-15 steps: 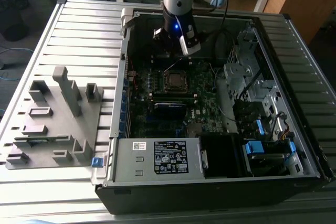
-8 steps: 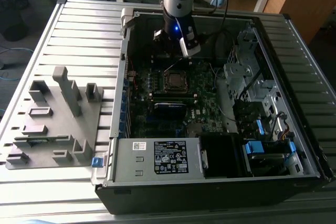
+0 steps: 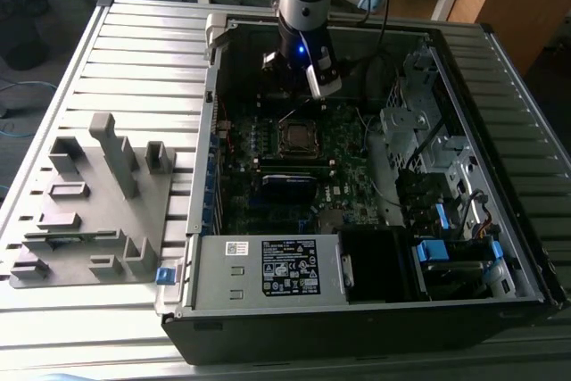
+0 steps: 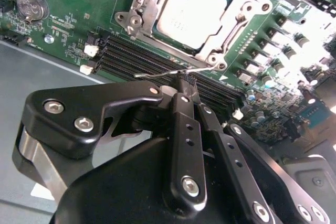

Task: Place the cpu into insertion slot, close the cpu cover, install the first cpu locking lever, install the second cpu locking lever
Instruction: 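Install the first cpu locking lever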

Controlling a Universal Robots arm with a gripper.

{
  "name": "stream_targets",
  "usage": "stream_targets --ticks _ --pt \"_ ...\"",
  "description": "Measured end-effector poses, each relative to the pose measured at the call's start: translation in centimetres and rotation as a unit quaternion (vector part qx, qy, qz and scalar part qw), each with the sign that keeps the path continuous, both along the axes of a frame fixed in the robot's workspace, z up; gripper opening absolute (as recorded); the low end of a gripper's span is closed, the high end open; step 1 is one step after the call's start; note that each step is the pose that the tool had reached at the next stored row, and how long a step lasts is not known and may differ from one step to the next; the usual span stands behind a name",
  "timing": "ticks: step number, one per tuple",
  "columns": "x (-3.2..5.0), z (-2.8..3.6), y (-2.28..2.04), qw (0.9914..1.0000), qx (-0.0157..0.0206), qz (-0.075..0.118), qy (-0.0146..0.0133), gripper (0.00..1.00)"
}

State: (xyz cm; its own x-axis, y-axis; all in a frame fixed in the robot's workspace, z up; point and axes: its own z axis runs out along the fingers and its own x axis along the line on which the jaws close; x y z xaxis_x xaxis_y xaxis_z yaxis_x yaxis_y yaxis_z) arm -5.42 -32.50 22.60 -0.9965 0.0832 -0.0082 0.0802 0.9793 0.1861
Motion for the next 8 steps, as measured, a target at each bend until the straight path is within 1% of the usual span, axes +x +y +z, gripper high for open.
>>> stream_targets --ticks 4,8 --pt "0.26 -0.10 0.07 1.00000 0.0000 0.000 0.0000 0.11" --pt "0.31 -0.11 0.12 1.00000 0.0000 0.000 0.0000 0.11"
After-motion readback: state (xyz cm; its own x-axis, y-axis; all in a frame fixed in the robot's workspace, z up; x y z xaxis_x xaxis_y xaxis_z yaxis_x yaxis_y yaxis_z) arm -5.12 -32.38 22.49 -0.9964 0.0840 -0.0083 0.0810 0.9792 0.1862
